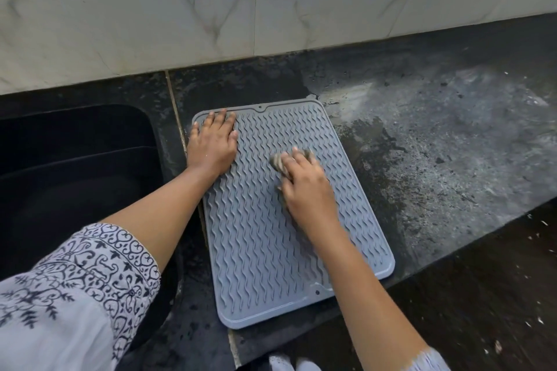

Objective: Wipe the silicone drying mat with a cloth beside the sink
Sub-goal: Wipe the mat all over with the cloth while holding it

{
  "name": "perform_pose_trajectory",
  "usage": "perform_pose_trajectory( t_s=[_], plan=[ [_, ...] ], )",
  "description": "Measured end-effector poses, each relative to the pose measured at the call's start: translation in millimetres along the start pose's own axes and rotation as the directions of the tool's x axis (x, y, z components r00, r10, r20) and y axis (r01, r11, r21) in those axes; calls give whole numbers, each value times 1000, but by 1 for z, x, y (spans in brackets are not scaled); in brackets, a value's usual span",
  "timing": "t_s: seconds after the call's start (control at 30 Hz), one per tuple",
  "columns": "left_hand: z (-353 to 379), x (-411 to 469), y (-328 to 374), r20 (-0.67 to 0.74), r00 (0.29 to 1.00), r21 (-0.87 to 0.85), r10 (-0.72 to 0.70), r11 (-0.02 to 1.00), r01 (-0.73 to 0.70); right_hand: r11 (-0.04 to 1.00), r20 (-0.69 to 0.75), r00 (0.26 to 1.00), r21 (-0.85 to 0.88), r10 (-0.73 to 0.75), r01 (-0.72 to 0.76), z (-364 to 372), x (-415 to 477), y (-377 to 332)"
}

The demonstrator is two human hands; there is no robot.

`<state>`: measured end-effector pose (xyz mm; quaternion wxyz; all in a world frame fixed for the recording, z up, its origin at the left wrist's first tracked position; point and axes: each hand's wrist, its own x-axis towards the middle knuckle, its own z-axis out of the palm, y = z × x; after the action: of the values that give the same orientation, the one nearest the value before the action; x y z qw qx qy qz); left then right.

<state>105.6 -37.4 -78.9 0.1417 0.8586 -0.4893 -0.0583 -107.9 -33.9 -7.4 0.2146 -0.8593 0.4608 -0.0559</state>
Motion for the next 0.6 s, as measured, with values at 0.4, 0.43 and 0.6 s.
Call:
perform_pose_trajectory(
  t_s=[0.4, 0.43, 0.6],
  plan=[
    [0, 0, 0, 0, 1000, -4, 1, 1000, -1, 964, 140, 988, -267, 57, -18, 23, -65, 14],
    [0, -1, 0, -1, 1000, -5, 3, 1000, -3, 959, 189, 979, -283, 69, -13, 16, -78, 14],
    [0, 0, 0, -9, 1000, -11, 4, 1000, -4, 985, 324, 938, -160, 120, -71, -35, -86, 16]
  ],
)
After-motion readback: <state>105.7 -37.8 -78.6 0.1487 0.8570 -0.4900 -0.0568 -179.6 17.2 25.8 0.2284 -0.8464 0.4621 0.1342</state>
